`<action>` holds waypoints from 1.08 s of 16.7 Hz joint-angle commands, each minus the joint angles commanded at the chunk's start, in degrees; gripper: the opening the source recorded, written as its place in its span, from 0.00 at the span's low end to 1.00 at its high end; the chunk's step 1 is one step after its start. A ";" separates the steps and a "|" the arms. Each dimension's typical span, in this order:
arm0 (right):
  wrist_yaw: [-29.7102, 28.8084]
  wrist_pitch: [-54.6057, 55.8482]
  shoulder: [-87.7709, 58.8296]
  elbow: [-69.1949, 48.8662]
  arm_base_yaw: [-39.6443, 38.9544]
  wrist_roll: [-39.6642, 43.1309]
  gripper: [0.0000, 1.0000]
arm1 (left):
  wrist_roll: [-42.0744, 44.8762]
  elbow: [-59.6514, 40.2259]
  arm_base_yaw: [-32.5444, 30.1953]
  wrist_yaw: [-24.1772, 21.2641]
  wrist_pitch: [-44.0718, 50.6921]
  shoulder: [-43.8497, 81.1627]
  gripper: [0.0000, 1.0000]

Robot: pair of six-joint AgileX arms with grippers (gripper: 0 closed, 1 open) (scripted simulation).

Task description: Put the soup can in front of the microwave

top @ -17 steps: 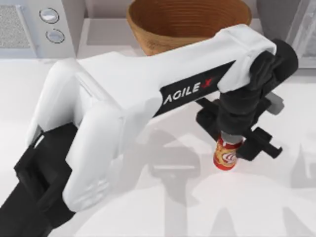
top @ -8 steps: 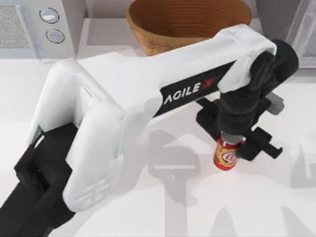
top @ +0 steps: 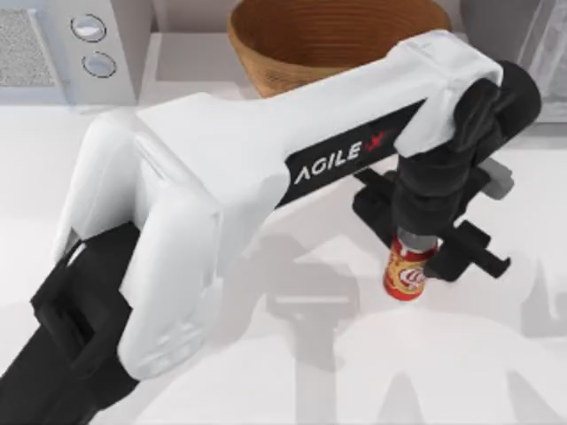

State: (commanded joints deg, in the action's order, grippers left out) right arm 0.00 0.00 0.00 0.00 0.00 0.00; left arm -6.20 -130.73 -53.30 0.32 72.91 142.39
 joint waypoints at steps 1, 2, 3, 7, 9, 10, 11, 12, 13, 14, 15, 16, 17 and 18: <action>0.00 0.00 0.00 0.00 0.00 0.00 1.00 | 0.00 -1.96 0.00 0.01 1.58 0.10 0.00; 0.00 0.00 0.00 0.00 0.00 0.00 1.00 | -0.01 -3.80 -0.01 0.01 3.17 0.24 0.00; 0.00 0.00 0.00 0.00 0.00 0.00 1.00 | -0.02 -5.30 -0.01 0.01 4.60 0.34 0.00; 0.00 0.00 0.00 0.00 0.00 0.00 1.00 | -0.03 -6.80 0.08 0.00 6.11 0.30 0.00; 0.00 0.00 0.00 0.00 0.00 0.00 1.00 | 0.09 -6.56 0.22 0.03 5.94 0.27 0.00; 0.00 0.00 0.00 0.00 0.00 0.00 1.00 | 0.25 -5.98 0.81 0.04 5.77 -0.05 0.00; 0.00 0.00 0.00 0.00 0.00 0.00 1.00 | 0.54 -4.85 2.03 0.04 5.41 -0.69 0.00; 0.00 0.00 0.00 0.00 0.00 0.00 1.00 | 0.91 -3.29 3.80 0.04 4.88 -1.62 0.00; 0.00 0.00 0.00 0.00 0.00 0.00 1.00 | 1.36 -1.33 6.22 0.03 4.17 -2.84 0.00; 0.00 0.00 0.00 0.00 0.00 0.00 1.00 | 1.87 0.92 9.20 0.01 3.33 -4.28 0.00; 0.00 0.00 0.00 0.00 0.00 0.00 1.00 | 2.43 3.45 12.73 -0.02 2.37 -5.92 0.00; 0.00 0.00 0.00 0.00 0.00 0.00 1.00 | 3.05 6.22 16.72 -0.04 1.32 -7.70 0.00; 0.00 0.00 0.00 0.00 0.00 0.00 1.00 | 3.70 9.18 21.08 -0.07 0.22 -9.59 0.00; 0.00 0.00 0.00 0.00 0.00 0.00 1.00 | 4.38 12.28 25.69 -0.08 -0.92 -11.54 0.00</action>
State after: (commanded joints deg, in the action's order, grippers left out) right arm 0.00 0.00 0.00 0.00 0.00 0.00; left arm -1.82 -118.45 -27.61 0.24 71.99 130.85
